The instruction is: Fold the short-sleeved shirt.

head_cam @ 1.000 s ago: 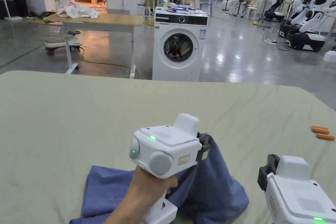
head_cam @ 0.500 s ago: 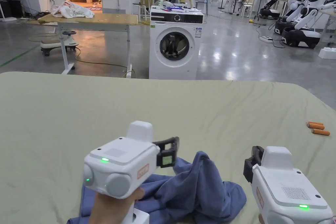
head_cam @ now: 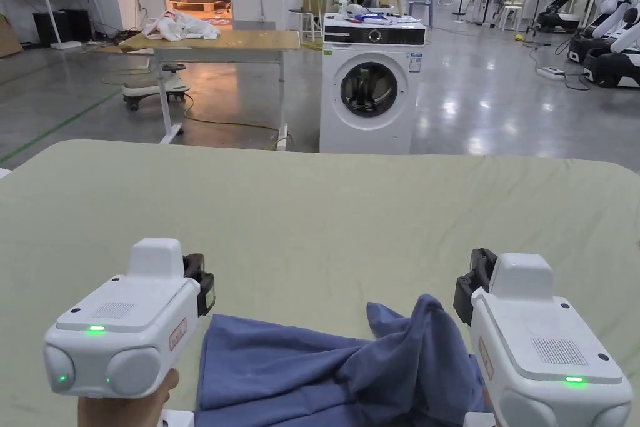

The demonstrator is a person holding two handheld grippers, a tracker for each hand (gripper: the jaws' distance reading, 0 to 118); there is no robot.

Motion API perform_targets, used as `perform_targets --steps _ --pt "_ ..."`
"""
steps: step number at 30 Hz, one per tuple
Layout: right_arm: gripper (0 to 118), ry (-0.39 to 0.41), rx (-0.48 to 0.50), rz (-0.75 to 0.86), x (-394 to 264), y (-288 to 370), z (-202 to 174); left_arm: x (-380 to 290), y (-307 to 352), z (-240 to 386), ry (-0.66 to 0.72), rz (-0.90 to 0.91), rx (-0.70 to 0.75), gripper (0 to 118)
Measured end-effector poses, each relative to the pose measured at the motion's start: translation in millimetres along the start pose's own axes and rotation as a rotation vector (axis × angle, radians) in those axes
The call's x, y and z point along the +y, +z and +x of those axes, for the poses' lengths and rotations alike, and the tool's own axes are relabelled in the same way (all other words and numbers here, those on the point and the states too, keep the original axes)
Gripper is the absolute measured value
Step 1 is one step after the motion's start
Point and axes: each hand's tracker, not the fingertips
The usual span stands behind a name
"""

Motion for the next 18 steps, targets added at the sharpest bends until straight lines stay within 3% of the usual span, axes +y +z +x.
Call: perform_targets --steps 4,9,11,12,13,14,18 --pt "3 -0.006 0.009 -0.024 -7 -4 2 -16 -50 -40 0.074 -0.221 -0.053 0" --pt "3 -0.003 -0.012 -0.065 -20 -10 15 -33 -120 -55 0.045 -0.463 -0.139 0" --pt "3 -0.004 -0.028 -0.083 -25 -12 22 -34 -134 -46 0.117 -0.491 -0.170 14" --pt "3 -0.006 -0.034 -0.090 -27 -14 26 -37 -144 -45 0.129 -0.512 -0.162 30" --pt "3 -0.005 -0.041 -0.101 -30 -16 29 -42 -156 -43 0.113 -0.543 -0.133 57" --pt "3 0.000 -0.048 -0.110 -33 -16 34 -45 -166 -39 0.094 -0.567 -0.112 70" --pt "3 0.024 -0.081 -0.142 -42 -19 50 -53 -188 -21 0.060 -0.623 -0.088 74"
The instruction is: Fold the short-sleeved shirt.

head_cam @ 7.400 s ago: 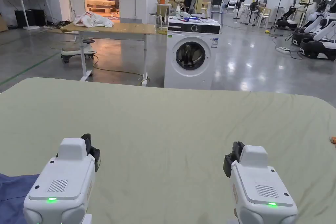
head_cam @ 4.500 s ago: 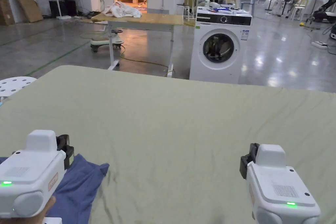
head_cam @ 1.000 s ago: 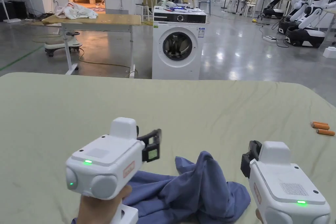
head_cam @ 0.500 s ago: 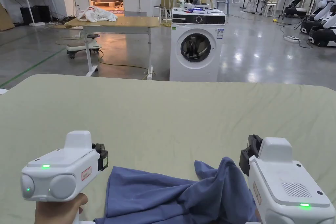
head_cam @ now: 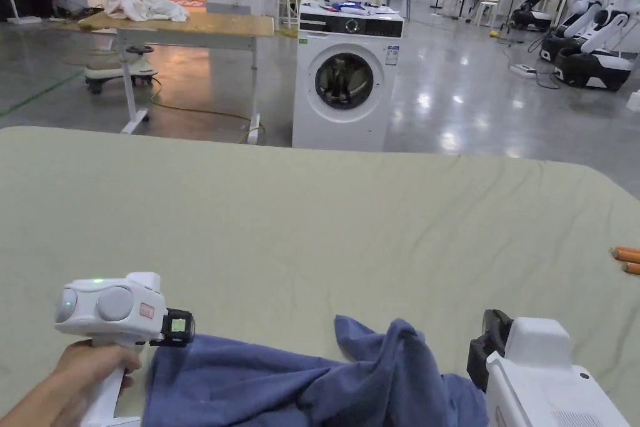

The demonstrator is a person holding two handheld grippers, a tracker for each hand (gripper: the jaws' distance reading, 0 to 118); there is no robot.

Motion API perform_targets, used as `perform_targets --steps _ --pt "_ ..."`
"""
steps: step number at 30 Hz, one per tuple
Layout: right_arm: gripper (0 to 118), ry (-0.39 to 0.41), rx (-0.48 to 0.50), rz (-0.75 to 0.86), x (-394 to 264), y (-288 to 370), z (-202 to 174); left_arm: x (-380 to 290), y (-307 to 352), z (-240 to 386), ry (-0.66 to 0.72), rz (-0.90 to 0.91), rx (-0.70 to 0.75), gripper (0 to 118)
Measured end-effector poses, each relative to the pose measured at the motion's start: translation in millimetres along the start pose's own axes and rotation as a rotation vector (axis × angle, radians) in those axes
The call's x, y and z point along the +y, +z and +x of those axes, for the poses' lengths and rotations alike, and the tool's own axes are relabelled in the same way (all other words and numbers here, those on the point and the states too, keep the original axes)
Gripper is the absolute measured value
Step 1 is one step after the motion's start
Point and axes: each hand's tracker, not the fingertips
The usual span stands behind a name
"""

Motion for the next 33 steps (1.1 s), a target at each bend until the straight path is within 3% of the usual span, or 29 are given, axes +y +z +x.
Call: perform_targets --steps 3,7,9,12,14,15,19,20,23,26,27,29,30,31,33 --pt "3 0.002 -0.027 -0.022 -7 -3 12 7 -21 0 0.011 -0.050 0.109 71" --pt "3 -0.009 -0.048 -0.061 -15 -9 21 4 -31 15 -0.102 -0.051 0.152 66" --pt "3 -0.017 -0.048 -0.080 -19 -14 24 6 -32 19 -0.128 -0.039 0.147 50" --pt "3 -0.028 -0.049 -0.136 -19 -25 29 2 -25 27 -0.178 -0.031 0.095 1" --pt "6 -0.033 -0.043 -0.194 -18 -36 34 2 -21 22 -0.180 -0.037 0.066 0" --pt "13 -0.045 -0.037 -0.224 -18 -43 37 2 -16 21 -0.173 -0.039 0.055 0" --pt "69 -0.057 0.007 -0.385 -25 -74 50 4 9 8 -0.097 0.033 -0.027 0" --pt "70 -0.024 0.027 -0.439 -29 -83 51 3 19 7 -0.105 0.064 -0.045 0" --pt "70 0.032 0.082 -0.561 -47 -107 48 0 45 -1 -0.125 0.109 -0.058 0" --pt "67 0.024 0.116 -0.669 -65 -125 41 -6 69 -5 -0.117 0.154 -0.064 0" --pt "58 0.020 0.136 -0.693 -71 -130 38 -8 76 -6 -0.112 0.168 -0.067 0" --pt "24 -0.001 0.175 -0.729 -80 -137 34 -13 84 -8 -0.100 0.197 -0.069 0" --pt "15 0.005 0.176 -0.726 -82 -138 32 -16 87 -8 -0.101 0.201 -0.067 0" --pt "8 0.017 0.177 -0.720 -84 -137 28 -20 91 -8 -0.098 0.208 -0.059 0" --pt "6 0.050 0.195 -0.703 -84 -132 21 -26 95 -9 -0.093 0.222 -0.060 0"
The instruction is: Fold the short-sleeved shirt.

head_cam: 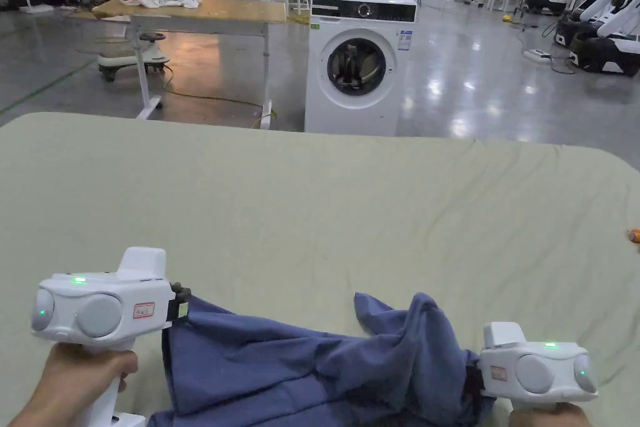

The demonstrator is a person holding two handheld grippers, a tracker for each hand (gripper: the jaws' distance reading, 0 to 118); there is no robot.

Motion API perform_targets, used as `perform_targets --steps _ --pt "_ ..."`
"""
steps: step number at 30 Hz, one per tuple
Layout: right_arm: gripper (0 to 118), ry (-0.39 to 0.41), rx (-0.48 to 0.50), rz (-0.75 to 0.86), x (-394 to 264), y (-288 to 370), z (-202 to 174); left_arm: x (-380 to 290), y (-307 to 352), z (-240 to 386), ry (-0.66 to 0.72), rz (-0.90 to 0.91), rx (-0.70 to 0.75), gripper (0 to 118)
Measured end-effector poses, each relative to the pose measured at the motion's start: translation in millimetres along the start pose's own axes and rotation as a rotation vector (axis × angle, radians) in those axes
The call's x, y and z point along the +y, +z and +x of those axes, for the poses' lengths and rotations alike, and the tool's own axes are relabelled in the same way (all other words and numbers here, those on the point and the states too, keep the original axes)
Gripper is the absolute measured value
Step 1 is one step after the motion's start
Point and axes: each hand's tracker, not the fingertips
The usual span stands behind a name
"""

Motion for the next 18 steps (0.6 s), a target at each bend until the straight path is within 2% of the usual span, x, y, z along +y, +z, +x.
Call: perform_targets --steps 3,8,13,16,18 --pt "5 0.001 -0.016 0.018 0 8 1 -4 8 -1 0.009 0.017 0.000 0" --pt "5 0.002 -0.041 0.165 6 50 3 3 29 -7 0.008 0.095 0.041 0" --pt "5 0.030 -0.101 0.305 29 102 5 31 61 -20 -0.040 0.175 0.089 0" --pt "5 0.015 -0.095 0.383 47 133 10 54 83 -30 -0.057 0.221 0.120 0" --pt "5 0.035 -0.099 0.415 59 150 9 70 97 -39 -0.060 0.250 0.138 0"
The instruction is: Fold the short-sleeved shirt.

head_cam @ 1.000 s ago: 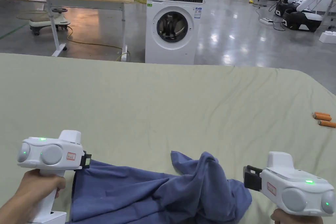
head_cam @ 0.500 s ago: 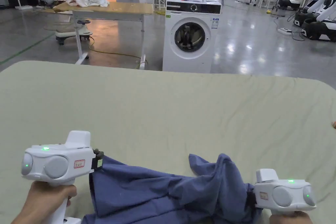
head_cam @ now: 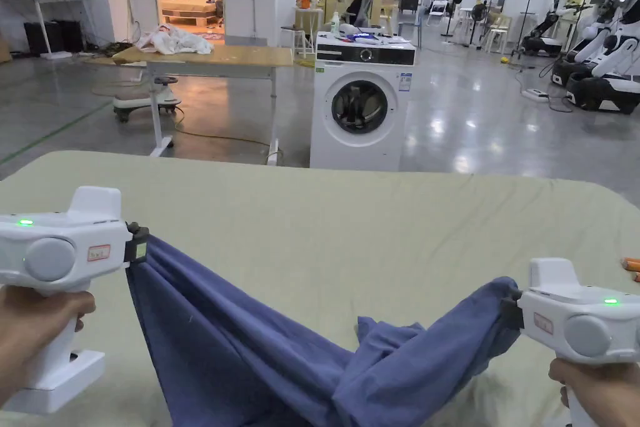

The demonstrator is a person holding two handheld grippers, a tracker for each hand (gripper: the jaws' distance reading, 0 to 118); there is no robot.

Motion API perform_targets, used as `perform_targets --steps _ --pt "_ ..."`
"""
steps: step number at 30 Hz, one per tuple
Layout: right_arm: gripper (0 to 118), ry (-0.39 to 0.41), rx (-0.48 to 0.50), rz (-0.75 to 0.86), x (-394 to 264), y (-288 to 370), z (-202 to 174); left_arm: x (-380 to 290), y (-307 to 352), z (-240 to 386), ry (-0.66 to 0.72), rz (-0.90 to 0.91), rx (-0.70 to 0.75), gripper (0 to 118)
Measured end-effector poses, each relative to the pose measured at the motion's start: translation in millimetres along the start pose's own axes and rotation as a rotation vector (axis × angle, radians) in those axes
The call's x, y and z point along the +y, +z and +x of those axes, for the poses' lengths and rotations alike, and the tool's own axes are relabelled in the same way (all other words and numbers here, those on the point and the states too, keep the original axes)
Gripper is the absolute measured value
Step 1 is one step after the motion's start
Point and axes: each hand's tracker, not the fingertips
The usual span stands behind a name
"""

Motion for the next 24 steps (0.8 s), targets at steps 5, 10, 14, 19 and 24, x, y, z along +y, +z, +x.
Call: perform_targets --steps 5,10,14,19,24 --pt "5 0.002 -0.052 0.108 45 23 15 50 24 -34 -0.009 0.094 0.087 0" --pt "5 -0.009 -0.112 0.161 85 33 39 90 41 -70 0.022 0.136 0.180 0" --pt "5 -0.014 -0.133 0.192 111 41 46 113 47 -96 0.070 0.153 0.198 0" --pt "5 0.003 -0.133 0.258 142 43 39 134 39 -100 0.063 0.167 0.216 0" --pt "5 0.018 -0.141 0.316 186 33 32 162 24 -92 0.020 0.194 0.240 0"
